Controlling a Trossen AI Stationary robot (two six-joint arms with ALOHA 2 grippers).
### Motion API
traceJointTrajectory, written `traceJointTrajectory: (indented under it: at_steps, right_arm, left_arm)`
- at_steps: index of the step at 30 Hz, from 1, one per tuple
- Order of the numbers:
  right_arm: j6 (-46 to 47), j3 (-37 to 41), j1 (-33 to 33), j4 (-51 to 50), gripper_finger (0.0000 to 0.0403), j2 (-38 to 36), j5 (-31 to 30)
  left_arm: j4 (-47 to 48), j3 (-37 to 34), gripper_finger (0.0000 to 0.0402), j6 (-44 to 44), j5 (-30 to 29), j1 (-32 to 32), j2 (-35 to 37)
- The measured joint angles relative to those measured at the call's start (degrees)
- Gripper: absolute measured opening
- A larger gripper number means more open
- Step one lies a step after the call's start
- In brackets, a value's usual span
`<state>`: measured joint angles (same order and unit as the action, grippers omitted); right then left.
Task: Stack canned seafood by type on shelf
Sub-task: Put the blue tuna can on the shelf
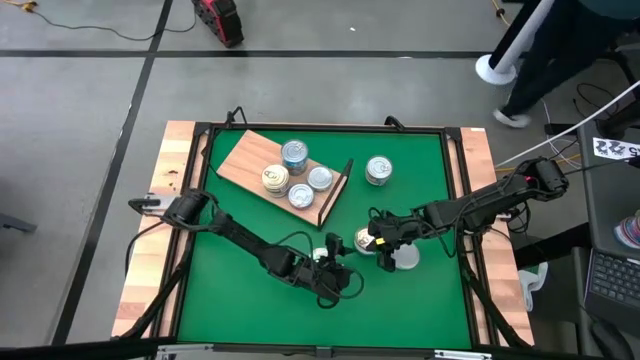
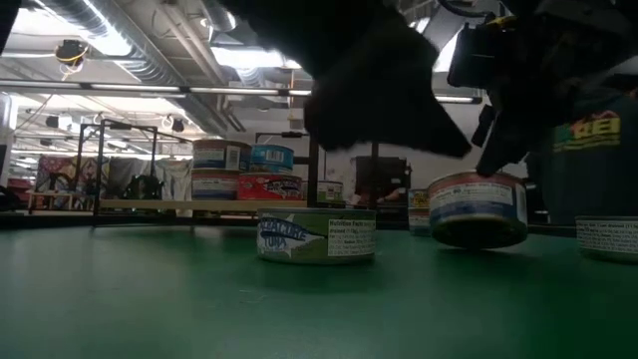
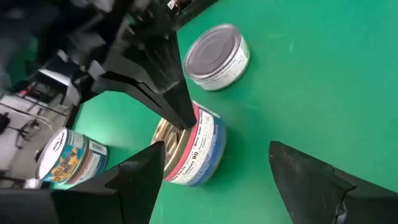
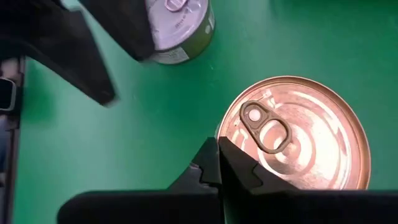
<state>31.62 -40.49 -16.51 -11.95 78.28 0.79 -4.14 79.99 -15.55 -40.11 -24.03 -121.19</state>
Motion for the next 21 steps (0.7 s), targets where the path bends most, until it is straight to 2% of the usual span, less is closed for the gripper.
traceJointTrajectory:
  at_steps: [16, 21]
  right_arm:
    - [1.54, -0.11, 0.02, 4.95, 0.0000, -0.02, 1.87]
    - [1.57, -0.09, 0.02, 5.37, 0.0000, -0.02, 1.84]
  left_arm:
    - [-2.08, 0.00, 0.0282, -3.42, 0.18, 3.36, -2.90]
    - [-2.50, 0.00, 0.0282, -6.25, 2.31, 3.82, -2.90]
